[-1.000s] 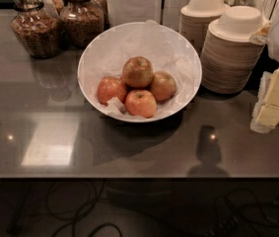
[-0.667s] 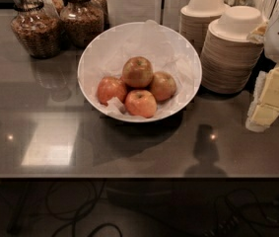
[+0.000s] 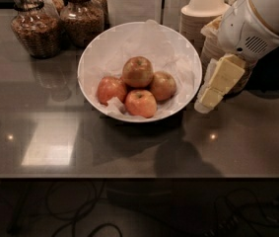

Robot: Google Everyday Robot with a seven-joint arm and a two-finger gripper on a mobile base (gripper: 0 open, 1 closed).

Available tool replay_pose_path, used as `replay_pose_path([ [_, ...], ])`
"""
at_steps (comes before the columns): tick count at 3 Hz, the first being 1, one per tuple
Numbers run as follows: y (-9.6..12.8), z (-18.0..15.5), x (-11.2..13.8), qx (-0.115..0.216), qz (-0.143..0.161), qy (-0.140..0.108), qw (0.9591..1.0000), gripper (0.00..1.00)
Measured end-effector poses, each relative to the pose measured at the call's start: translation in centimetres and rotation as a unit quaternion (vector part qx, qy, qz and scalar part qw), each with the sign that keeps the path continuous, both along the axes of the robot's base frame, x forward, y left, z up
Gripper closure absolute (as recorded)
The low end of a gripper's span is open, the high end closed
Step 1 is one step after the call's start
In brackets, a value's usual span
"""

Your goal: Pick apple from white bowl

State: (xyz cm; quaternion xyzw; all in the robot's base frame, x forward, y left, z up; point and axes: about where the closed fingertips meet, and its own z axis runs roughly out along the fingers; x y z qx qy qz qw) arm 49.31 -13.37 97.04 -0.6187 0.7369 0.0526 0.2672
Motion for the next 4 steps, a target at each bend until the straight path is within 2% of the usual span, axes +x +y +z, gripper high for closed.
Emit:
replay_pose_path([
  [1, 0.0, 0.0, 0.0, 0.000, 0.000, 0.000, 1.0000, 0.00],
  [2, 1.6, -1.0, 1.4, 0.044, 0.011, -0.009, 0.9989, 0.00],
  [3, 5.1, -2.1, 3.3, 0.099, 0.051, -0.008, 0.9937, 0.00],
  [4, 8.1, -3.2, 4.7, 0.149, 0.088, 0.010, 0.9849, 0.00],
])
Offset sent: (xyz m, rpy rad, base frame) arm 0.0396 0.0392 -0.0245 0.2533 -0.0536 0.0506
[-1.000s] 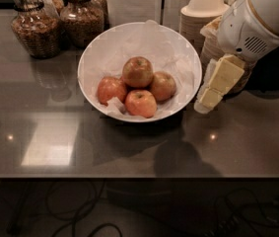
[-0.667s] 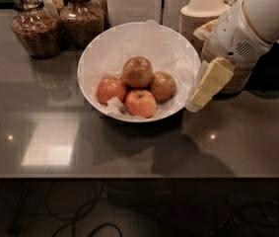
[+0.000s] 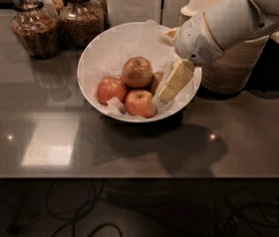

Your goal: Pick apple from white bowl

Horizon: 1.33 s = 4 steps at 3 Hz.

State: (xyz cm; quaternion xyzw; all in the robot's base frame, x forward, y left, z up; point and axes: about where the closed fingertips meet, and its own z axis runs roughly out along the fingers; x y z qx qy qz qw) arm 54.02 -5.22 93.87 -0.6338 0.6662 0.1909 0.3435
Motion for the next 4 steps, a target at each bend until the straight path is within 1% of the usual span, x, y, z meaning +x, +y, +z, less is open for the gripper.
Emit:
replay_pose_path([
  [1, 1.9, -1.1, 1.3, 0.034, 0.024, 0.018, 0.9990, 0.00],
  [2, 2.9, -2.0, 2.4, 0.054, 0.034, 0.033, 0.9974, 0.00],
  [4, 4.2, -3.1, 3.5, 0.073, 0.045, 0.048, 0.9952, 0.00],
])
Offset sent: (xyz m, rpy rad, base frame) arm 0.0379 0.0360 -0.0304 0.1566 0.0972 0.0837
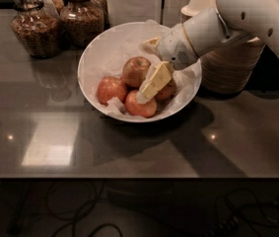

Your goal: Pick apple from white bowl

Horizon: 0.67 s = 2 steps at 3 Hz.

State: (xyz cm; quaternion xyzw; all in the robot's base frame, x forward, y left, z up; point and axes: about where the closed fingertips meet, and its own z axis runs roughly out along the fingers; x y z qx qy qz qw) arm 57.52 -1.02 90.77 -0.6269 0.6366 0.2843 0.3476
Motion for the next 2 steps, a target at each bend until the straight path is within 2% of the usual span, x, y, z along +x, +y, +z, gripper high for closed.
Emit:
replay_pose_path([
  [1, 0.00, 0.00, 0.00, 0.000, 0.000, 0.000, 1.0000, 0.19],
  [2, 0.01, 0.00, 0.00, 0.000, 0.000, 0.000, 1.0000, 0.42],
])
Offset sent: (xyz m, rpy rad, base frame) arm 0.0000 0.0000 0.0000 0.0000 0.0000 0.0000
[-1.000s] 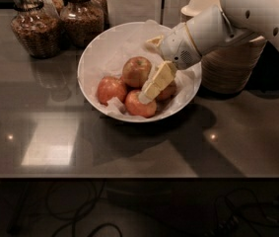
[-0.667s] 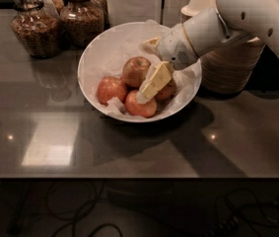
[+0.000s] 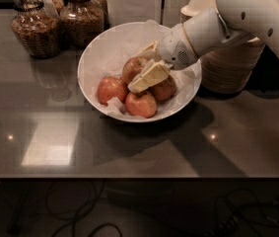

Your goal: Pick apple from white bowl

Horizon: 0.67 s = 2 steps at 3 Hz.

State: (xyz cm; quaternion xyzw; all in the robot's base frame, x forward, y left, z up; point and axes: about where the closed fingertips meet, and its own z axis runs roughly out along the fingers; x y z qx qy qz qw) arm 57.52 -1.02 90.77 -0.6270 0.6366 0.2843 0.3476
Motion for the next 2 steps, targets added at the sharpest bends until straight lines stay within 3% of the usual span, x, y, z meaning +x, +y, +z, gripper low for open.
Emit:
replay_pose_path([
  [2, 0.06, 0.05, -0.05, 0.001, 0.001, 0.000, 1.0000, 0.89],
])
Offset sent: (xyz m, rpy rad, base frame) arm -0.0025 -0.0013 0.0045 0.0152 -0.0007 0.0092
